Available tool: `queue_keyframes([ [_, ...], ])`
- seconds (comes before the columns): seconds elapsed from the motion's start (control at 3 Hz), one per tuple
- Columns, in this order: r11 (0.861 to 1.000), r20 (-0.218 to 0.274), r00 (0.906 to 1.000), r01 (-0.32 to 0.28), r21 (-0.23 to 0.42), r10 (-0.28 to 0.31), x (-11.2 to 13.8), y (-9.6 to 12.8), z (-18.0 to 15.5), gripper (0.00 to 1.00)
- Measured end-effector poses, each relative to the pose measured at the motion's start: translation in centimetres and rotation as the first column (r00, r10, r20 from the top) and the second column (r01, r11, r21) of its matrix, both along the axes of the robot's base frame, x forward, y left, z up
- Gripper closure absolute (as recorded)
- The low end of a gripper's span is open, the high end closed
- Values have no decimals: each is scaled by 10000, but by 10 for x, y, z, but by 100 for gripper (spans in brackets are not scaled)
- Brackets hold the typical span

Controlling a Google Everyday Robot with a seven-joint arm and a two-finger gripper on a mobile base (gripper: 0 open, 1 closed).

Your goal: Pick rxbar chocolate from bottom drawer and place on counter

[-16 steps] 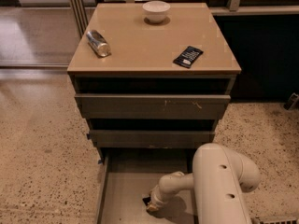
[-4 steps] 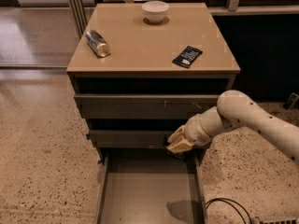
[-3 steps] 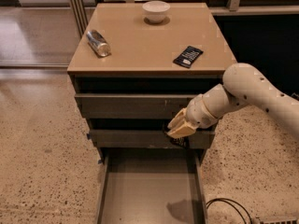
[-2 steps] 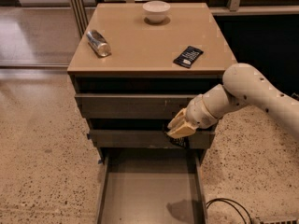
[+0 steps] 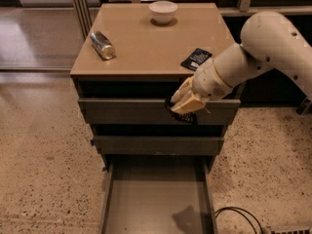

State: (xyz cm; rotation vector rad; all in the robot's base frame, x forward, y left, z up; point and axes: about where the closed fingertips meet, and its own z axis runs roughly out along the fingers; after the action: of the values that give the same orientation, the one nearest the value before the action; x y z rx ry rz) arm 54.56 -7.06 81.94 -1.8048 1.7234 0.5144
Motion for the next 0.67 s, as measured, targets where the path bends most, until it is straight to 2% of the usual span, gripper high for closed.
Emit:
queue_keyframes([
  [0.33,9978,505,9965,-660,-45,662,9,10,74,100],
  [0.67,9927,689,9905,-1176,-270,1192,23,28,128,100],
])
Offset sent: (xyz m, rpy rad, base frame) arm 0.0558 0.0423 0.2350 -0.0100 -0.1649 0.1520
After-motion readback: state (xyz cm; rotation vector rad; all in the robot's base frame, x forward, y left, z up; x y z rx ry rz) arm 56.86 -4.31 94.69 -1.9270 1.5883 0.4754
